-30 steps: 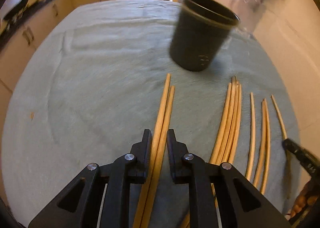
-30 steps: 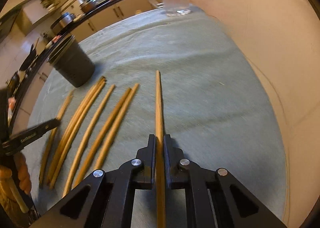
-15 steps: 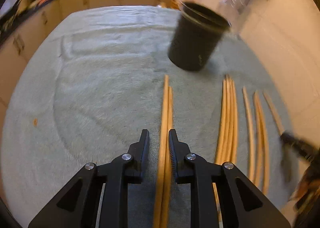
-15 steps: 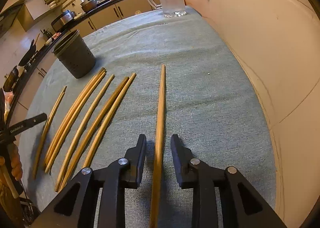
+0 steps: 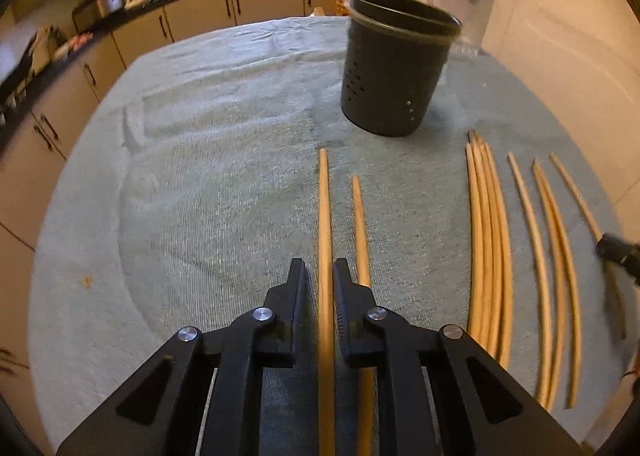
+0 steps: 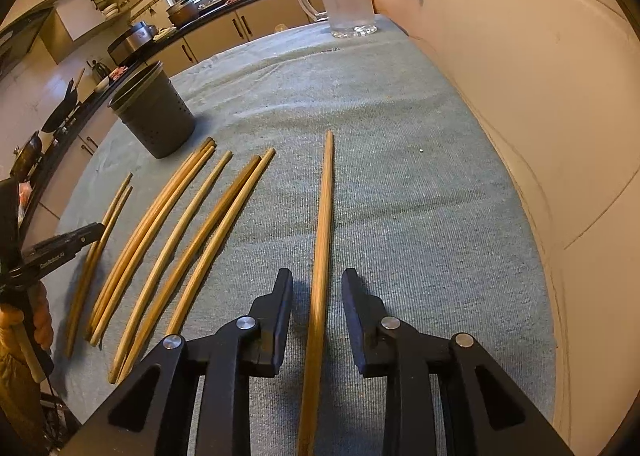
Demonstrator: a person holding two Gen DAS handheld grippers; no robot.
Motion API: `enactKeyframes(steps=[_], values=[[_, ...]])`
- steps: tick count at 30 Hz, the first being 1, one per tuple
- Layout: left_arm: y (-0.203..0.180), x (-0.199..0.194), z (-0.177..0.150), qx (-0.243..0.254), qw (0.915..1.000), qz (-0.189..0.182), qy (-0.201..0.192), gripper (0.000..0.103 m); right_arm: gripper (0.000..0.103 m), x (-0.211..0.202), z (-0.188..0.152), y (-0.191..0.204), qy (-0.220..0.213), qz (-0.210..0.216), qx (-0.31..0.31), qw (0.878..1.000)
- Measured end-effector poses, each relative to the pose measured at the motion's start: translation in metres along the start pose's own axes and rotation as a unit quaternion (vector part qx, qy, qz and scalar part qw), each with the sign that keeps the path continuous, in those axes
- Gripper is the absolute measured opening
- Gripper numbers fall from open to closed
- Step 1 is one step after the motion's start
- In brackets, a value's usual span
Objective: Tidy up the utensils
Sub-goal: 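Lift the left tool's chopstick upright while the right tool lifts its chopstick too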
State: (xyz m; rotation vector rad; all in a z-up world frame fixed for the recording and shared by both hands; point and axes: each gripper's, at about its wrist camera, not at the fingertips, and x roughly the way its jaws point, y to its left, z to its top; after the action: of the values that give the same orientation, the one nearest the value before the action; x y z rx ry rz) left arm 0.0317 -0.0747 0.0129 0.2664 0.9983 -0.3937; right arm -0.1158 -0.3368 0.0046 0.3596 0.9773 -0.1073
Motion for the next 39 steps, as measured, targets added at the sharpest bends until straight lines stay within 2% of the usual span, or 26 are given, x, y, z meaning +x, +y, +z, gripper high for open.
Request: enactKeyframes(steps=[3, 10, 15, 19, 20, 21, 24, 26, 31, 35, 39], values=[[-0.002, 0.004, 0.009, 0.004, 0.9998, 0.003, 0.018, 0.014, 0.027, 0.002, 0.005, 0.004, 0.012, -0.007, -0.009, 1.000], [0.009, 0.021, 0.041, 0.007, 0.9978, 0.003, 0.066, 0.014, 0.027, 0.029, 0.049, 0.008, 0.108, -0.011, -0.027, 0.994], [0.010, 0.029, 0.058, 0.026, 0.9949, -0.010, 0.097, 0.014, 0.027, 0.062, 0.093, 0.026, 0.177, -0.050, -0.072, 0.980], [0.013, 0.036, 0.068, 0.024, 0.9940, -0.022, 0.104, 0.014, 0.026, 0.081, 0.119, 0.032, 0.223, -0.051, -0.085, 0.970], [0.014, 0.038, 0.069, 0.018, 0.9944, -0.024, 0.101, 0.012, 0.018, 0.084, 0.123, 0.032, 0.225, -0.054, -0.085, 0.969], [0.016, 0.037, 0.066, 0.012, 0.9955, -0.022, 0.091, 0.006, 0.008, 0.085, 0.126, 0.032, 0.222, -0.061, -0.087, 0.969], [0.019, 0.031, 0.059, -0.004, 0.9982, -0.013, 0.059, 0.006, 0.006, 0.082, 0.125, 0.034, 0.194, -0.060, -0.087, 0.975], [0.025, 0.015, 0.055, -0.021, 0.9991, -0.014, 0.034, 0.006, 0.006, 0.073, 0.124, 0.034, 0.167, -0.041, -0.077, 0.982], [0.033, -0.047, 0.044, -0.042, 0.9984, -0.009, -0.036, 0.006, 0.006, 0.013, 0.122, 0.036, 0.061, 0.004, -0.055, 0.997], [0.036, -0.103, 0.026, -0.056, 0.9938, -0.004, -0.096, 0.006, 0.007, -0.037, 0.111, 0.037, -0.011, 0.022, -0.058, 0.998], [0.030, -0.152, 0.006, -0.057, 0.9867, 0.002, -0.152, 0.006, 0.007, -0.081, 0.089, 0.046, -0.078, 0.035, -0.071, 0.994]])
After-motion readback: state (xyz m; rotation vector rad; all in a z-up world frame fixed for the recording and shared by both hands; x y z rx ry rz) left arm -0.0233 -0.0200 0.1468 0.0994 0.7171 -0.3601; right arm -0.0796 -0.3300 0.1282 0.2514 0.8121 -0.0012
